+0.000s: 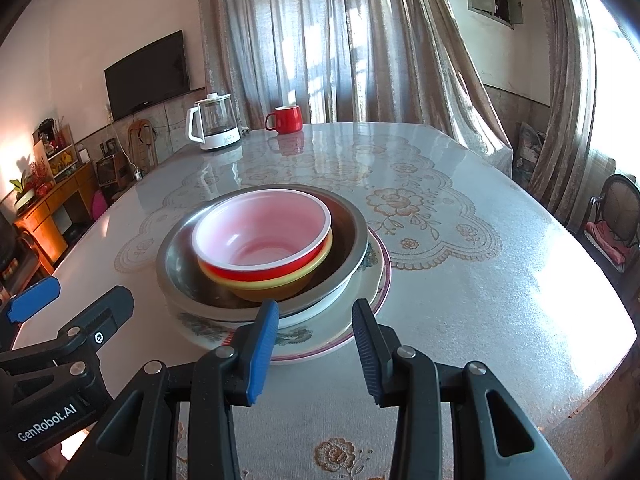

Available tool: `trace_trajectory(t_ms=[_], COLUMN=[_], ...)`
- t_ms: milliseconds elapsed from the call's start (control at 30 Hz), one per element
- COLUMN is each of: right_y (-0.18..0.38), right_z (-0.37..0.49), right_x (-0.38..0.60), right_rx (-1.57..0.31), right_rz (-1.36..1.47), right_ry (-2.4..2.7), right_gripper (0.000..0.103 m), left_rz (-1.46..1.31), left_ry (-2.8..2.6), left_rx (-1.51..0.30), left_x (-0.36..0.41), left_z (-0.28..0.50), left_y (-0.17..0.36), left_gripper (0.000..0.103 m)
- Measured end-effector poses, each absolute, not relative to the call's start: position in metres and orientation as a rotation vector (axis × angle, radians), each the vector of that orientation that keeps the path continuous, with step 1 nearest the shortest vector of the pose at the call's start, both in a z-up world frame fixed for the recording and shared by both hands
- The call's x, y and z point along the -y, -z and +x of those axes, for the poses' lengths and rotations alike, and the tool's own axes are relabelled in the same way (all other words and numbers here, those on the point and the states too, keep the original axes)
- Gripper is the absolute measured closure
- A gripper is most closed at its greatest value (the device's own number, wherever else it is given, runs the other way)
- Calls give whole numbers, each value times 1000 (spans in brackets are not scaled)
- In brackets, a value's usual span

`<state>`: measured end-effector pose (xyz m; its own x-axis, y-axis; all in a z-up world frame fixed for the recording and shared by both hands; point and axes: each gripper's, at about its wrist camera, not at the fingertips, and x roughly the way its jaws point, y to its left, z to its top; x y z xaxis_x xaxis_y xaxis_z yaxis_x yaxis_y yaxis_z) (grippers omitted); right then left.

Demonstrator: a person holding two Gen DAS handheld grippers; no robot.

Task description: Organize plates and bowls

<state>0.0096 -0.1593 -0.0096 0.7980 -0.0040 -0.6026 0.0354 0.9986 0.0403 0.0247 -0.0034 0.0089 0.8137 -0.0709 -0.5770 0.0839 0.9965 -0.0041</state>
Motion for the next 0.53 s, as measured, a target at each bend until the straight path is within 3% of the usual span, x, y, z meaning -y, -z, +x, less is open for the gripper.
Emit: trace_trajectory(t_ms=[533], right_y=[8], right_z=[12], right_x=[158], right_rx=[-637], right_rz=[45], right_ry=[20], right_gripper=[65], left_rz=[20], left_ry=[90], left_rx=[-592], left_x=[2], left_z=[25], left_y=[-9], left_gripper=[6])
